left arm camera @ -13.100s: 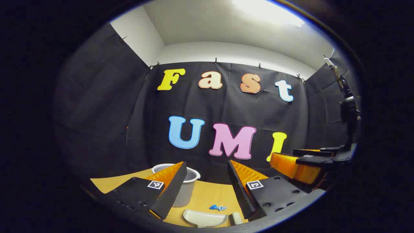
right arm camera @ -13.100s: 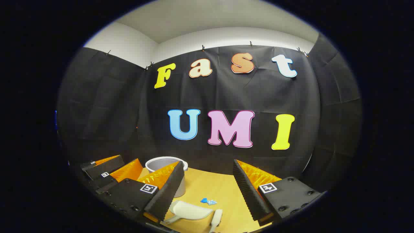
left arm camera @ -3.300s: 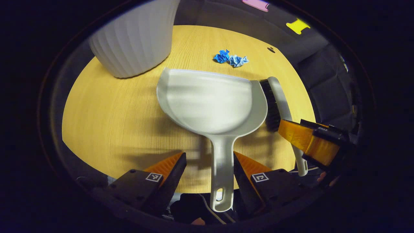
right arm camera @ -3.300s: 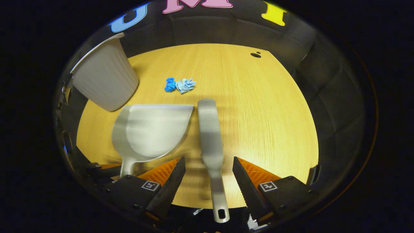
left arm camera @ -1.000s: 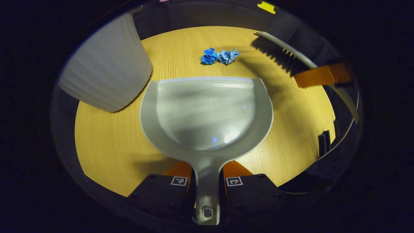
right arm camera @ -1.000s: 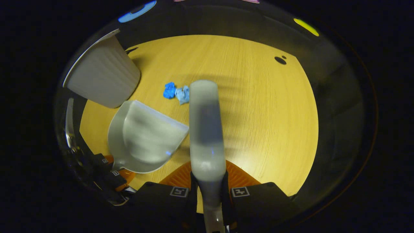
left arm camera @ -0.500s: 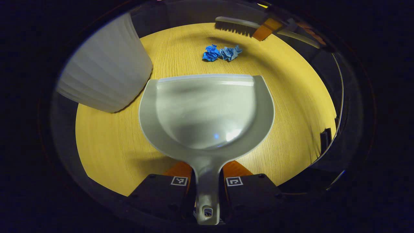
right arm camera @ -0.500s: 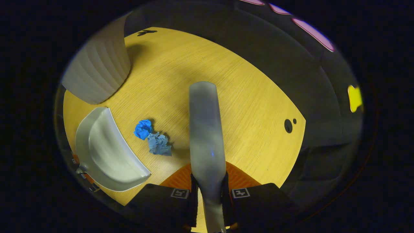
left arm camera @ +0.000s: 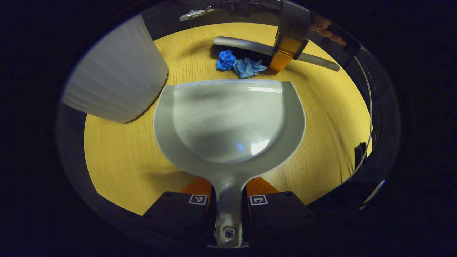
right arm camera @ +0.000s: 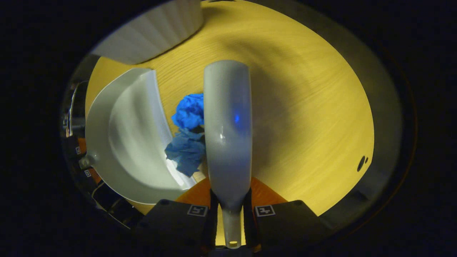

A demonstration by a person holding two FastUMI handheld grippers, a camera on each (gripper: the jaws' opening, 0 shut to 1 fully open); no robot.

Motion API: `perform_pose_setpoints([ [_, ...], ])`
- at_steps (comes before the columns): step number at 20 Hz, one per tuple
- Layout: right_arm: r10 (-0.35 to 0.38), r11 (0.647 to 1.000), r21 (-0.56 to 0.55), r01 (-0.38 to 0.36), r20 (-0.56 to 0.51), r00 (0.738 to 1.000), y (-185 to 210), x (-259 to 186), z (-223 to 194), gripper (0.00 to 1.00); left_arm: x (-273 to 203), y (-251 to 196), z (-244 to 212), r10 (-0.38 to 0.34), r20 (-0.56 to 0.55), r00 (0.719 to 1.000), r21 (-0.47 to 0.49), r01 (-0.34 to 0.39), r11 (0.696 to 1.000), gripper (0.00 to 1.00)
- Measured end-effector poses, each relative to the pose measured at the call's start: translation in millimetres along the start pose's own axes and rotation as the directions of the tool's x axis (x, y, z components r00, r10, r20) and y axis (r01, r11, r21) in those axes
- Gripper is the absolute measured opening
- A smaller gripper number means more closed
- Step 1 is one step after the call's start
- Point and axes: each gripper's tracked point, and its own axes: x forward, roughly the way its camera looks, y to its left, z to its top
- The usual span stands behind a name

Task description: Pick up the small broom and dustpan from the desktop, sweep the trash into the dustpan with the broom, and then empty the trash into the garbage bin.

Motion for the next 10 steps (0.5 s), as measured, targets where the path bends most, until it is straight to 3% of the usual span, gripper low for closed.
perform_pose_setpoints([
  [1, 0.039, 0.998, -0.038, -0.04, -0.019, 0.999, 11.4, 1.2, -6.3, 0.33, -0.9, 0.4, 0.7, 0.002, -0.003, 1.0, 0.01, -0.002, 1.0, 0.27],
  [3, 0.031, 0.991, -0.126, -0.033, -0.017, 0.999, 12.0, 0.5, -5.7, 0.33, 0.4, 0.6, 0.1, -0.009, 0.004, 1.0, 0.027, 0.009, 1.0, 0.27],
  [4, 0.067, 0.988, -0.137, -0.072, -0.04, 0.997, 15.2, -1.7, -9.8, 0.33, 0.6, -0.7, 1.1, -0.017, 0.015, 1.0, 0.03, 0.017, 0.999, 0.28],
  [6, 0.21, 0.972, -0.093, -0.216, -0.066, 0.975, 32.8, -4.4, -16.0, 0.37, 1.7, 0.3, 1.5, -0.022, 0.023, 0.999, 0.057, 0.02, 0.998, 0.27],
  [7, 0.225, 0.97, -0.079, -0.23, -0.068, 0.972, 25.8, -3.2, -17.8, 0.34, 1.5, 1.7, 3.1, -0.018, 0.024, 1.0, 0.074, 0.016, 0.997, 0.27],
  [8, 0.229, 0.97, -0.066, -0.232, -0.051, 0.972, 23.6, -4.1, -13.9, 0.39, 1.1, 1.9, 1.2, -0.016, 0.022, 1.0, 0.082, 0.014, 0.997, 0.27],
  [10, 0.273, 0.962, -0.018, -0.273, 0.001, 0.962, 27.2, -16.0, 1.0, 0.33, 4.3, 1.4, 2.8, -0.025, 0.04, 0.999, 0.086, 0.021, 0.996, 0.27],
])
